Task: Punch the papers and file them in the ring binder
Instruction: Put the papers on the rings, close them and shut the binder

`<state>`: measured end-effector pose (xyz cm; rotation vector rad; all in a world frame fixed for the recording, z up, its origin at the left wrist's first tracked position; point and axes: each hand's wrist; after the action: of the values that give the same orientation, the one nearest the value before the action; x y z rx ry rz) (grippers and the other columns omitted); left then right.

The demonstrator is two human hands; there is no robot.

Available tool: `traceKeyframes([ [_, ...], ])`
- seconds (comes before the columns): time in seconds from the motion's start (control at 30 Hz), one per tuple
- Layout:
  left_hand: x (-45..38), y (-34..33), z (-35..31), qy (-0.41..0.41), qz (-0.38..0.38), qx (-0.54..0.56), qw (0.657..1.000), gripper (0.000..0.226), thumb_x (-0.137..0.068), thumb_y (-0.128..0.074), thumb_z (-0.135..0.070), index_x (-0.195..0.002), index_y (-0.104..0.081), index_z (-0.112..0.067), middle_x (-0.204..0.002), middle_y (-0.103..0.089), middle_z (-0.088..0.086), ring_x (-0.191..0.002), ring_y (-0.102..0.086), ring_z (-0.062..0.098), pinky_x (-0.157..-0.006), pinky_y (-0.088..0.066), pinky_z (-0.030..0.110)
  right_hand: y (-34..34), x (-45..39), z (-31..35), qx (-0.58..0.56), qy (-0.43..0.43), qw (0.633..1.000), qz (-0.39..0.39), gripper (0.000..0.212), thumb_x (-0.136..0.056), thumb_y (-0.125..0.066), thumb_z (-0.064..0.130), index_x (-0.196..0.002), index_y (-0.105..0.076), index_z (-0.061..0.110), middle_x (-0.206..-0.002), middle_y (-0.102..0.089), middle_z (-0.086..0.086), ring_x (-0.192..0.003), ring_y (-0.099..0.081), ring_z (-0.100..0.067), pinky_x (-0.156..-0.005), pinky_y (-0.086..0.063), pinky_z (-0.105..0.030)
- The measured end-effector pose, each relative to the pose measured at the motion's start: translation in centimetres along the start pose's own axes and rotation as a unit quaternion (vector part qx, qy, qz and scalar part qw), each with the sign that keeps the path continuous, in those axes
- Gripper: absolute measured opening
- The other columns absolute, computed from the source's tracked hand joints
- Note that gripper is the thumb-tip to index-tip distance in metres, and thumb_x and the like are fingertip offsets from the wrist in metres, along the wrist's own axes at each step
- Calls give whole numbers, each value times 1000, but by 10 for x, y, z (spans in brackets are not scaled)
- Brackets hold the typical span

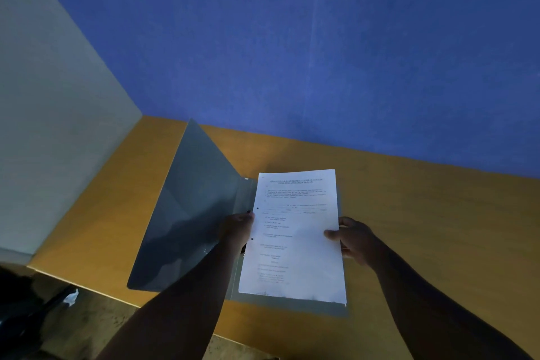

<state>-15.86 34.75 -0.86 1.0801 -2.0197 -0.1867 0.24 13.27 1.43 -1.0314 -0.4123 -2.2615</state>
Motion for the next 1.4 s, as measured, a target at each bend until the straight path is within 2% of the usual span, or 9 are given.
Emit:
traceKeyframes([
  [0.13,-2,4,5,19,-13,-51,998,38,-88,-59,-35,-61,-63,-9,-62,-59,19,-54,-53,21,-58,-43,26,-5,0,-5,12,-11,1000,11,25,-85,-70,0,-108,-65,10,-106,-72,-9,-94,-70,-30,-81,-58,-42],
  [0.27,-4,6,7,11,9,-92,996,28,-89,-55,-26,-80,-73,-6,-90,-71,19,-76,-72,29,-61,-48,27,-9,1,-12,16,-20,1000,12,25,-85,-69,-1,-107,-64,11,-106,-71,-10,-93,-70,-30,-77,-58,-41],
  [0.4,-5,8,8,8,6,-78,997,28,-87,-57,-32,-81,-75,-11,-82,-74,12,-77,-73,26,-59,-48,24,-11,1,-16,14,-21,1000,13,29,-84,-70,-2,-108,-65,12,-107,-71,-9,-94,-70,-30,-80,-58,-43],
  [0.6,-10,4,9,-15,-4,-57,998,35,-89,-59,-44,-95,-78,-16,-91,-76,5,-85,-72,23,-80,-61,37,-16,2,-12,28,-18,999,32,30,-83,-70,-2,-108,-64,13,-109,-71,-8,-98,-69,-30,-79,-59,-42],
  [0.83,-14,-2,8,2,2,2,1000,27,-88,-65,-39,-96,-78,-18,-87,-74,1,-77,-68,18,-73,-58,33,-11,-1,-13,30,-26,999,30,31,-82,-71,-4,-106,-65,14,-106,-73,-8,-97,-70,-30,-81,-58,-44],
  [1.0,-15,-4,10,22,23,29,999,28,-86,-67,-40,-94,-78,-15,-88,-76,5,-86,-73,24,-81,-59,44,-7,-2,-14,27,-29,999,33,33,-81,-72,-3,-109,-65,14,-107,-73,-8,-99,-69,-32,-87,-57,-48],
  [1.1,-19,-5,8,28,28,12,999,31,-86,-65,-41,-92,-77,-13,-94,-76,9,-87,-73,27,-83,-60,45,-7,-1,-14,22,-28,999,32,32,-82,-72,-2,-109,-64,13,-107,-72,-8,-99,-69,-32,-88,-57,-49],
  [1.23,-22,-3,5,20,19,-14,1000,30,-92,-64,-34,-110,-74,-13,-113,-72,5,-108,-67,25,-91,-54,31,-8,0,-15,19,-28,999,33,31,-82,-71,-2,-110,-64,12,-107,-72,-9,-98,-69,-32,-85,-58,-46],
  [1.4,-13,1,1,30,33,-122,992,41,-92,-60,-42,-92,-69,-3,-98,-72,12,-95,-69,28,-84,-55,36,-10,-1,-16,1,-28,999,37,30,-83,-69,-3,-110,-65,10,-108,-72,-9,-99,-69,-30,-76,-58,-39],
])
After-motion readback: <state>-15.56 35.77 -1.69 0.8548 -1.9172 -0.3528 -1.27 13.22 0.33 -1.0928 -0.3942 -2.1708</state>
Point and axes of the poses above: each hand's wrist, its own x-axis away from the middle knuckle, its own y-axis out of the back of the hand, z = x × y
